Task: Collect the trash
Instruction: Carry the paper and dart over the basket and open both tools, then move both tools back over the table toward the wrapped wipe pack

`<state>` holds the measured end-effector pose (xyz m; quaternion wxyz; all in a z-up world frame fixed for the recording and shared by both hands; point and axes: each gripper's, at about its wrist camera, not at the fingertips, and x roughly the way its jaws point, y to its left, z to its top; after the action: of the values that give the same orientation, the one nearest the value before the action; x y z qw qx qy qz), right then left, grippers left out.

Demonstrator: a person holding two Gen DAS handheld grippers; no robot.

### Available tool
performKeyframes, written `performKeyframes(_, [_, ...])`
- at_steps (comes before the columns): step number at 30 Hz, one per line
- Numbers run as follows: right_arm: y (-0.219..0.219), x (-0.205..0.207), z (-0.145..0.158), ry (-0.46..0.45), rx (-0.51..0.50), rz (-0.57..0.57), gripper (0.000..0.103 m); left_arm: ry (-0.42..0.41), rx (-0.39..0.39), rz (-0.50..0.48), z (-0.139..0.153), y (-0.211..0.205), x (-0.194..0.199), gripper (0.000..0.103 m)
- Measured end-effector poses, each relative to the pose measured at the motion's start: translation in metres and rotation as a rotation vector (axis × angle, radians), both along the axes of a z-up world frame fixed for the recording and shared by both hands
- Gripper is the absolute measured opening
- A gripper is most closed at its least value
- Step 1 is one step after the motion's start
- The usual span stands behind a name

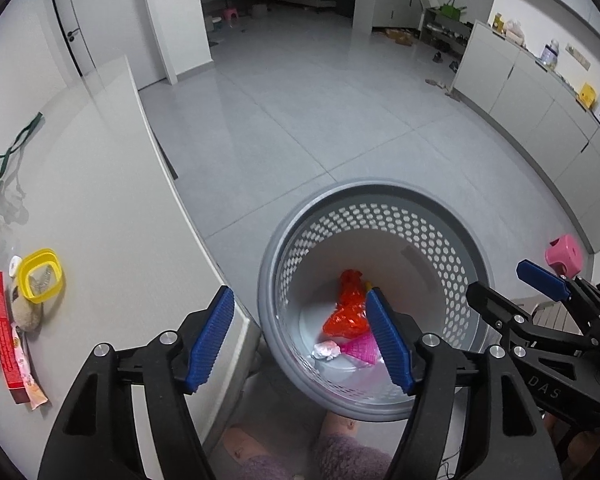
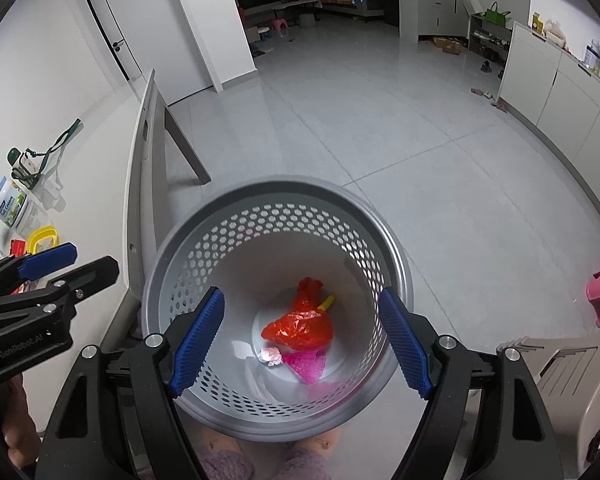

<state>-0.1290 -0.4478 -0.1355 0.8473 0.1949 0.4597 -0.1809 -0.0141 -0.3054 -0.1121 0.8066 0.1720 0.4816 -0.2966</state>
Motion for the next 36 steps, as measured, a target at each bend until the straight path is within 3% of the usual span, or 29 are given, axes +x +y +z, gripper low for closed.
performKeyframes(9, [0.011,0.016,0.022,-0.029,-0.026,0.034,0.076,-0.044,-0.044,0.055,0.028,0.024,0.012,0.073])
performKeyframes(18, [0.055,0.066,0.049,-0.076,-0.043,0.149,0.076,-0.107,-0.077,0.190,0.061,0.088,0.039,0.078])
performKeyframes(28, [0.144,0.128,0.068,-0.094,-0.072,0.334,0.076,-0.158,-0.095,0.425,0.079,0.211,0.075,0.079])
performKeyframes(36, [0.222,0.161,0.068,-0.074,-0.078,0.447,0.076,-0.181,-0.049,0.601,0.073,0.321,0.101,0.079])
